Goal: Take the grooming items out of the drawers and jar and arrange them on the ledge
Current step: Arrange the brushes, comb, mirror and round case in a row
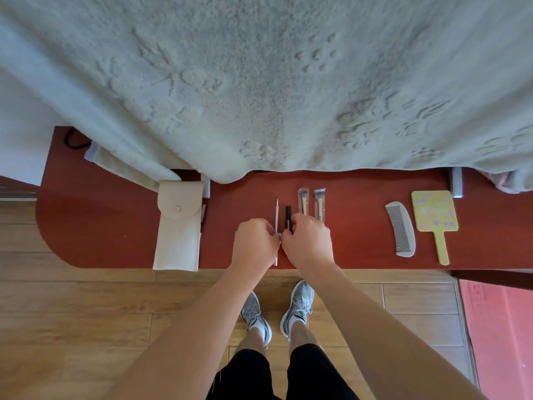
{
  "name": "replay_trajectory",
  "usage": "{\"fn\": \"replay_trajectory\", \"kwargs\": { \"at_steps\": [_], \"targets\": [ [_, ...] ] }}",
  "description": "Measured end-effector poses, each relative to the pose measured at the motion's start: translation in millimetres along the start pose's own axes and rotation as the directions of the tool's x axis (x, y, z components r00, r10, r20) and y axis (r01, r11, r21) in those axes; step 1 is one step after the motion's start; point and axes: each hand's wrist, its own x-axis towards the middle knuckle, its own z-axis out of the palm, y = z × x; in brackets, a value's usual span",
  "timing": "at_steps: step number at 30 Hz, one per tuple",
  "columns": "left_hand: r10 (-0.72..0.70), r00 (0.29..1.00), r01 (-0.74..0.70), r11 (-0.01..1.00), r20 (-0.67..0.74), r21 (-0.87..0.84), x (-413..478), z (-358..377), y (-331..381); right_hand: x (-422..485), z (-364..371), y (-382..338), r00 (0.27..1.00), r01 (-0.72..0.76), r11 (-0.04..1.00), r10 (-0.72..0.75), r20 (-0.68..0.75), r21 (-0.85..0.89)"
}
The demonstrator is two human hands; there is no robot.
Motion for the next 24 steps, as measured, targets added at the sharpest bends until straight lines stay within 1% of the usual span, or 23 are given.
{"fn": "replay_trajectory", "kwargs": {
  "at_steps": [10,24],
  "targets": [
    [0.008,1.000,-0.009,0.999,-0.020,-0.051,4.0,2.0,-0.9,5.6,1.2,7.5,0.999,0.037,0.999,-0.037,-0.018,0.003],
    [0.010,1.000,-0.011,0.999,-0.021,-0.044,7.3,2.0,-4.8,6.6,2.7,8.8,0.999,0.040,0.999,-0.039,-0.031,0.024]
  ]
}}
